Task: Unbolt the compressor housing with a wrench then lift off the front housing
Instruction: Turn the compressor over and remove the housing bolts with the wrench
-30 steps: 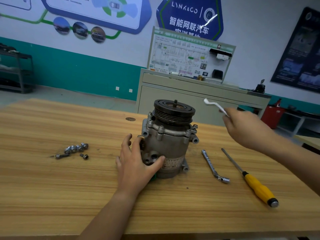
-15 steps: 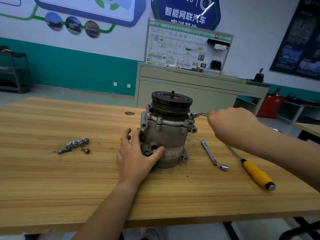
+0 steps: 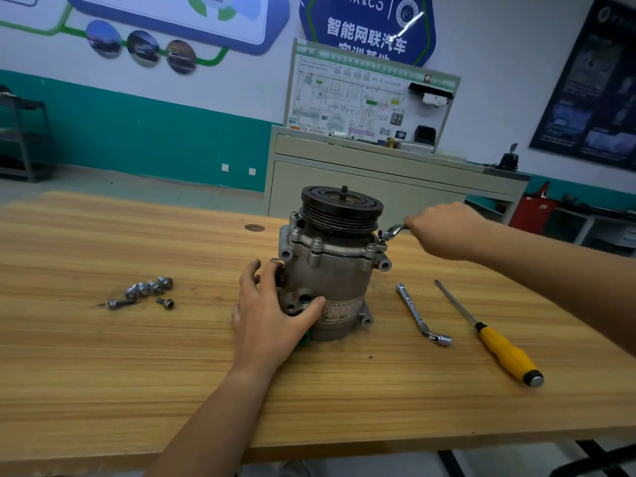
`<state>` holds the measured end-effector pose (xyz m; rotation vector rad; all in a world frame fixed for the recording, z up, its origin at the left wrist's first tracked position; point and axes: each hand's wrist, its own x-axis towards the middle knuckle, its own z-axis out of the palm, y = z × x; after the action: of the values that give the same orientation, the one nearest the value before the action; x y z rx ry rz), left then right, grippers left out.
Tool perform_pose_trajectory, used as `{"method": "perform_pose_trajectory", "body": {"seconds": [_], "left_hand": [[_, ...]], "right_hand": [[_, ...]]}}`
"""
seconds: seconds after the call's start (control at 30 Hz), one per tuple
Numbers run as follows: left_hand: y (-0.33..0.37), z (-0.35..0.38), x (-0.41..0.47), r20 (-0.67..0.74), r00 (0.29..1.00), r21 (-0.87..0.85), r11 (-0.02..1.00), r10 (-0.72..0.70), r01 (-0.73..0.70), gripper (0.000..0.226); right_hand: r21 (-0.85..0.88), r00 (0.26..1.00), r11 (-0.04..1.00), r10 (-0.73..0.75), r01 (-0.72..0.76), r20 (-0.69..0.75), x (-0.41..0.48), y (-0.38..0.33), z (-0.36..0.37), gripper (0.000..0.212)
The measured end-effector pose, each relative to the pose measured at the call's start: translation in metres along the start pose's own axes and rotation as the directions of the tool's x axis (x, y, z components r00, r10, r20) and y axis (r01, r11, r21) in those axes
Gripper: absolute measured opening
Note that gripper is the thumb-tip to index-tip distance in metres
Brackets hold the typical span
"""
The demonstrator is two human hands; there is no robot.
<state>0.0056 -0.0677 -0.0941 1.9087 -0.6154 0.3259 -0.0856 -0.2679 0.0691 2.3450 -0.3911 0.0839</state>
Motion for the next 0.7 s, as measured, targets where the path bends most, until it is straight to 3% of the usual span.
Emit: {"method": "perform_pose_trajectory", "body": {"seconds": [0.13, 0.23, 0.33, 0.4, 0.53, 0.7], "left_hand": [[-0.001, 0.000, 0.000, 0.004, 1.000, 0.006, 1.000, -0.005, 0.005, 0.089], [-0.001, 0.000, 0.000, 0.001, 1.000, -0.004, 1.000, 0.000, 0.000, 0.090], [-0.001, 0.001, 0.001, 0.004, 1.000, 0.001, 1.000, 0.004, -0.004, 0.091], [-0.001, 0.001, 0.001, 0.004, 1.000, 0.004, 1.000, 0.006, -0.006, 0.089], [-0.001, 0.001, 0.001, 0.003, 1.000, 0.010, 1.000, 0.008, -0.008, 0.088], [-0.001, 0.001, 0.001, -0.011, 1.000, 0.033, 0.999, 0.012, -0.012, 0.086]], "right_hand": [[0.154, 0.978, 0.988, 0.039, -0.008, -0.203, 0.030, -0.014, 0.001, 0.033], [0.249, 0.946, 0.968, 0.101, -0.023, -0.307, 0.024, -0.011, 0.002, 0.029], [0.565, 0.893, 0.821, 0.309, -0.077, -0.327, -0.003, -0.008, -0.005, 0.028], [0.662, 0.882, 0.746, 0.359, -0.074, -0.305, -0.025, -0.010, -0.010, 0.028], [0.346, 0.956, 0.924, 0.237, -0.166, -0.174, -0.058, -0.016, -0.010, 0.023], [0.144, 0.982, 0.974, 0.184, -0.175, -0.048, -0.065, -0.021, -0.014, 0.036]]}}
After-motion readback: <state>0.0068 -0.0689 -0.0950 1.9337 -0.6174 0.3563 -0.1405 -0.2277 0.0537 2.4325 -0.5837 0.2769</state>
